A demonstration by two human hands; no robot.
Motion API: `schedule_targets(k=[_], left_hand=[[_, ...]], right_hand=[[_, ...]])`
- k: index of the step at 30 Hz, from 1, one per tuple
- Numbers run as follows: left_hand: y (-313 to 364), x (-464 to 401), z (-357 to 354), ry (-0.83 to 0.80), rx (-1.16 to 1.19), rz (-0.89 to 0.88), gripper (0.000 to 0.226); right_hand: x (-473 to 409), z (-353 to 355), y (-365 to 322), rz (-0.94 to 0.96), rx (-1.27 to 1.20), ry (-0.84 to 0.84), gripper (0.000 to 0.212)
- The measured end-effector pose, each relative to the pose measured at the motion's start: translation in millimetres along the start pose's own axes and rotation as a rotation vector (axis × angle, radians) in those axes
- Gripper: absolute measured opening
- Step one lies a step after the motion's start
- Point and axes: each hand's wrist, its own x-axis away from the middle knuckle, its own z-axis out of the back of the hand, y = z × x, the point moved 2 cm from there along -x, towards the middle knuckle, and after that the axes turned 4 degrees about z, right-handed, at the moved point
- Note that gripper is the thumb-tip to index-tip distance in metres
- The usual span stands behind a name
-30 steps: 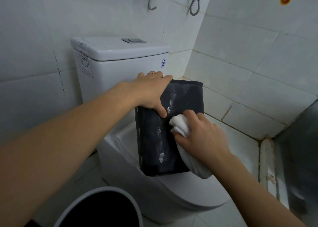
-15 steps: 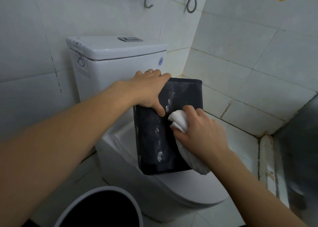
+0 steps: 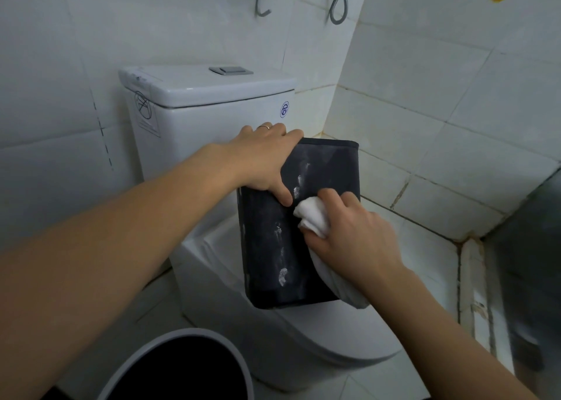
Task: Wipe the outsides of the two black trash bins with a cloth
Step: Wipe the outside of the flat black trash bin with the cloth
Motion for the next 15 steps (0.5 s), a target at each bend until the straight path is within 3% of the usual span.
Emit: schedule_targets(k=[4,7,15], left_hand=[[0.1,-1.3,-0.6,-0.013,-0.005,0.001,0.107],[0.2,-1.3,-0.6,-0.009,-0.009,-0.004,0.107],[1.2,1.1,0.8,0.011,-0.019,-0.018,0.105]], right_hand=[[16.1,-6.4,1.4,0.171,0.02,-0.038,0.048],[20.7,-7.0,3.7,0.199,0.03,-0.087,0.049],[-14.0,6.1,4.2,-0.059,-0.008,0.013,0.045]])
